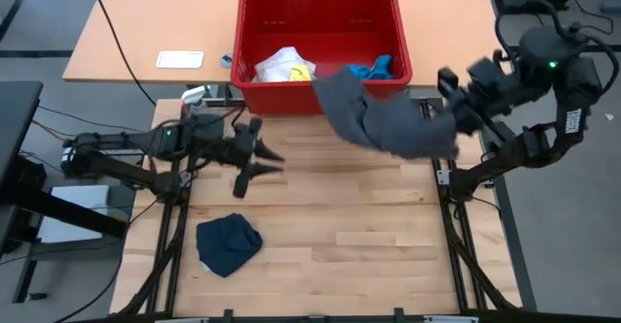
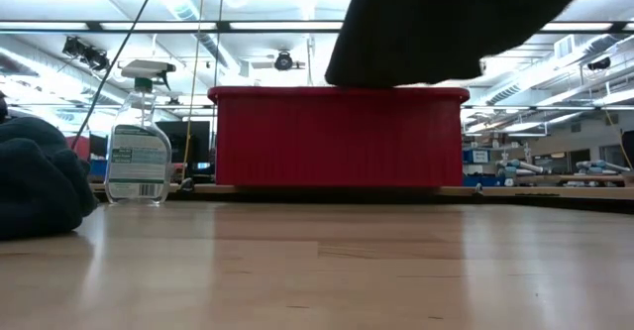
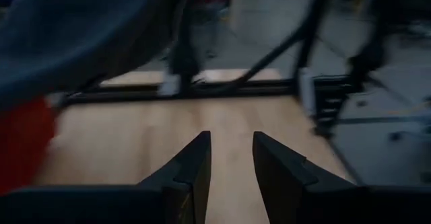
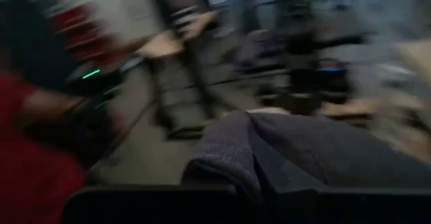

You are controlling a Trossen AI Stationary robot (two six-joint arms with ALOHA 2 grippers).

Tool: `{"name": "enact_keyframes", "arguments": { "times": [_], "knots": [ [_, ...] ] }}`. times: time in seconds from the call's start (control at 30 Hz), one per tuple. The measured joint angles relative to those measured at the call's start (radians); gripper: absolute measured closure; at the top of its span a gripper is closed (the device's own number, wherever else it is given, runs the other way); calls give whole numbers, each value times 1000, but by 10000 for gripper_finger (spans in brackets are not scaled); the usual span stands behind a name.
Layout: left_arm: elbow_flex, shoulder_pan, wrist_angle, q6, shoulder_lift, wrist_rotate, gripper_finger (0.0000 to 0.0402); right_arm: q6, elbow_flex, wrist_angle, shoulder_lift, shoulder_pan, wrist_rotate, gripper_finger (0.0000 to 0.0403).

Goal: Fold laundry
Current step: Remove the black shorts from the red laundry bin

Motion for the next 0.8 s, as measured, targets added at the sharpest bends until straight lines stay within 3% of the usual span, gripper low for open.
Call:
{"name": "enact_keyframes", "arguments": {
  "times": [0.1,0.2,0.3,0.4,0.53,0.67,0.8],
  "knots": [
    [0,-108,60,-59,-1,-18,287,-13,0,15,-8,79,-20,390],
    [0,-219,115,-98,0,-108,287,-12,0,6,-14,133,26,390],
    [0,-305,159,-109,0,-206,287,33,0,-65,-12,162,157,390],
    [0,-359,186,-146,5,-294,287,167,0,-210,11,179,360,390],
    [0,-393,182,-213,37,-433,287,330,-22,-388,86,181,580,390],
    [0,-375,113,-296,89,-556,287,327,-192,-275,130,160,620,390],
    [0,-335,-12,-438,154,-566,287,331,-382,-188,219,71,698,383]
  ]
}}
